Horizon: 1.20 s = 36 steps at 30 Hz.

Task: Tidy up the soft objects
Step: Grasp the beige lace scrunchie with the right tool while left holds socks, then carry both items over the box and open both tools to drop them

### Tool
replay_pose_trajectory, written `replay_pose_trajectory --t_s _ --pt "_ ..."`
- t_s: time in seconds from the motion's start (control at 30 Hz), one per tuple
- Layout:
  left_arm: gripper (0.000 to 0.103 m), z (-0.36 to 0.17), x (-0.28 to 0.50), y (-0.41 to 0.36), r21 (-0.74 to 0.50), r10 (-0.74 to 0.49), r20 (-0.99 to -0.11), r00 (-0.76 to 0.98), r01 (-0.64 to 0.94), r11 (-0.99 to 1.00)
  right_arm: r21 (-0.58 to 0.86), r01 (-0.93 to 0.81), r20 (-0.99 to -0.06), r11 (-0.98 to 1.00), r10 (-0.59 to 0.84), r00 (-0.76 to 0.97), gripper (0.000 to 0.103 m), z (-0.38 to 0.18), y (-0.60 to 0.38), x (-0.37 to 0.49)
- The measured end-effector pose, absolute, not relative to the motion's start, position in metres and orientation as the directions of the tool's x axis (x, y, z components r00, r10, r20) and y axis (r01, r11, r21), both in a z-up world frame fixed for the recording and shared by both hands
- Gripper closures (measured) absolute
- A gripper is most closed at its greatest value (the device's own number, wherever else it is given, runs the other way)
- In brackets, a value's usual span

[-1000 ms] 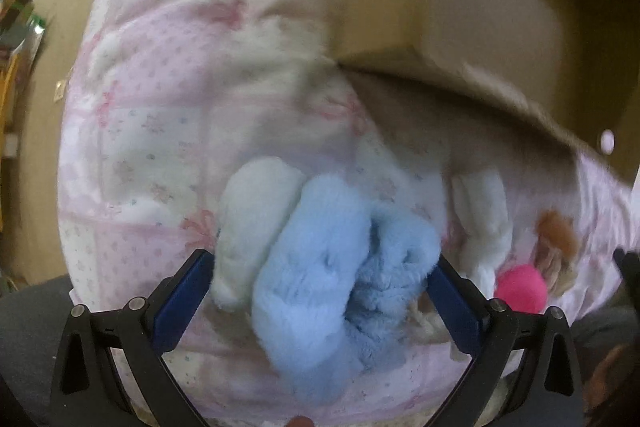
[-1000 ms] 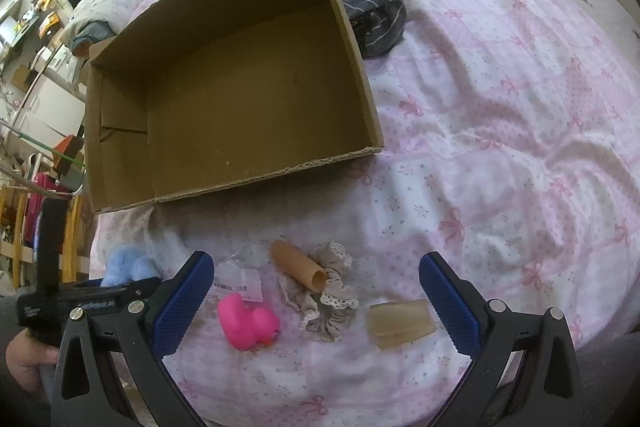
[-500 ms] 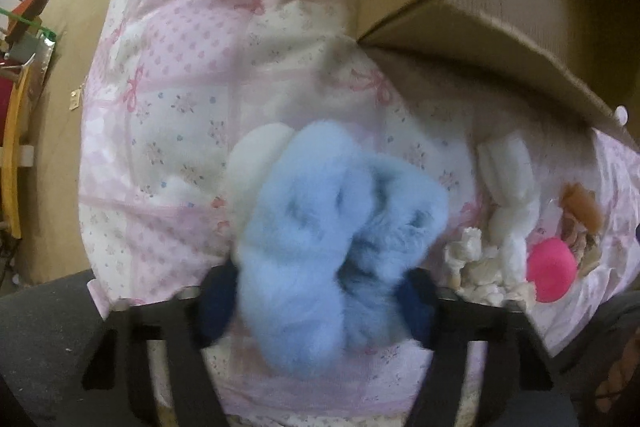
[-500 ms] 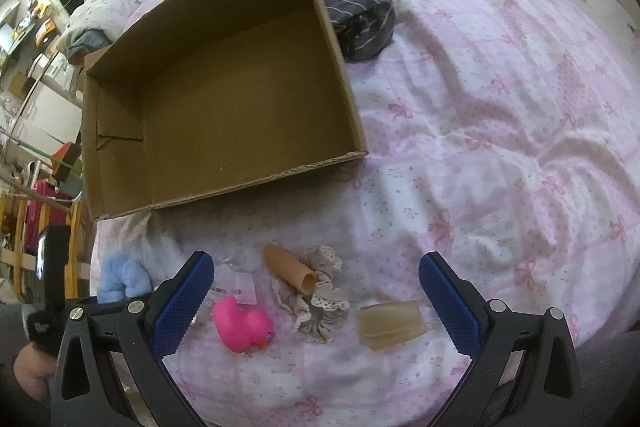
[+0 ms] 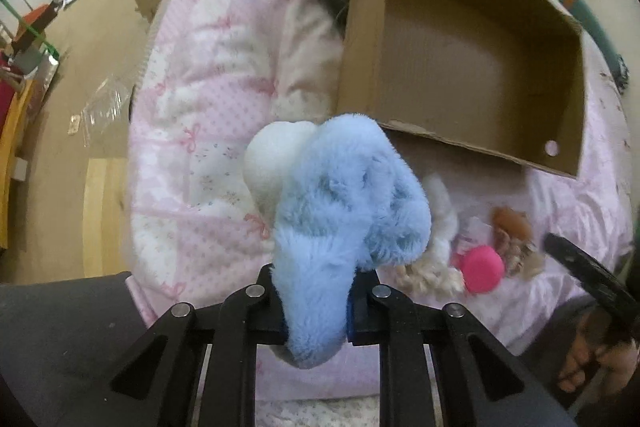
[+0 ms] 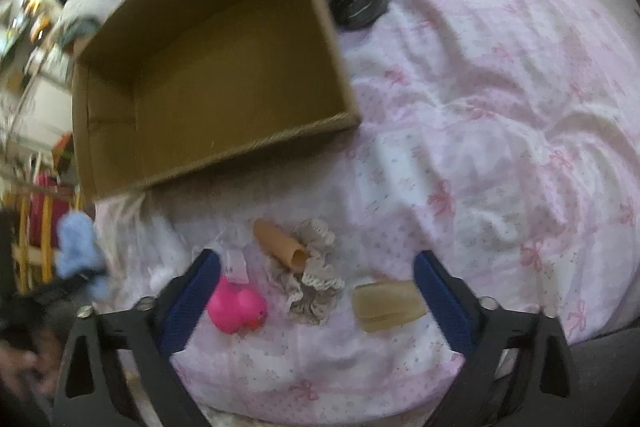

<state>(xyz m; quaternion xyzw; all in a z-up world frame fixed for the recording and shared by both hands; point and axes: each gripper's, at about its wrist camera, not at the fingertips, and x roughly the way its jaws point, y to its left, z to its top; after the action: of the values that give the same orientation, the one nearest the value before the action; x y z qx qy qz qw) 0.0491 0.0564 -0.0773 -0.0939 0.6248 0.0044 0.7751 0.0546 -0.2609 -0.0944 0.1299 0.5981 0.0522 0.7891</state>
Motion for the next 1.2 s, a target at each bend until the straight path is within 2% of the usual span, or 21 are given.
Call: replay_pose_trajectory --t_s 0.03,0.2,0.27,0.4,0.47,0.5,0.57,0.63,0.93,1.2 --pt "0.086 -0.070 0.050 0.063 -0.140 -0.111 -0.969 0.220 -0.118 0.983 0.267 0.050 -0.933 0.962 0.246 0.263 0.014 -0.097 -0.255 0.054" --pt "0.086 -0.070 0.042 0.052 -0.117 -0.089 -0.964 0.250 -0.100 0.988 0.180 -0.063 -0.959 0.982 0.190 0.210 0.015 -0.109 -0.228 0.053" --pt "0.086 -0.074 0.044 0.049 -0.099 -0.073 -0.965 0.253 -0.093 0.991 0.127 -0.104 -0.972 0.986 0.145 0.185 0.020 -0.118 -0.215 0.054" --pt "0.086 -0.084 0.051 0.047 -0.103 -0.078 -0.968 0.239 -0.094 0.990 0.060 -0.184 -0.985 0.981 0.088 0.150 0.040 -0.136 -0.194 0.059" --pt "0.086 -0.089 0.052 0.046 -0.112 -0.089 -0.969 0.229 -0.090 0.990 0.026 -0.198 -0.984 0.980 0.060 0.166 0.054 -0.138 -0.189 0.060" --pt "0.086 -0.089 0.052 0.046 -0.121 -0.098 -0.969 0.225 -0.088 0.989 0.023 -0.199 -0.986 0.980 0.055 0.159 0.067 -0.140 -0.189 0.061" --pt "0.086 -0.090 0.052 0.045 -0.129 -0.107 -0.968 0.227 -0.086 0.988 0.024 -0.197 -0.987 0.980 0.055 0.153 0.071 -0.142 -0.187 0.061" --pt "0.086 -0.089 0.052 0.045 -0.139 -0.116 -0.966 0.231 -0.089 0.986 0.028 -0.201 -0.984 0.979 0.063 0.167 0.089 -0.139 -0.186 0.060" --pt "0.086 -0.086 0.051 0.046 -0.152 -0.126 -0.964 0.236 -0.094 0.984 0.228 -0.161 -0.942 0.960 0.259 0.212 0.092 -0.095 -0.198 0.044" --pt "0.086 -0.085 0.049 0.038 -0.120 -0.096 -0.964 0.248 -0.082 0.989 0.324 -0.185 -0.880 0.928 0.367 0.301 0.092 -0.057 -0.213 0.019"
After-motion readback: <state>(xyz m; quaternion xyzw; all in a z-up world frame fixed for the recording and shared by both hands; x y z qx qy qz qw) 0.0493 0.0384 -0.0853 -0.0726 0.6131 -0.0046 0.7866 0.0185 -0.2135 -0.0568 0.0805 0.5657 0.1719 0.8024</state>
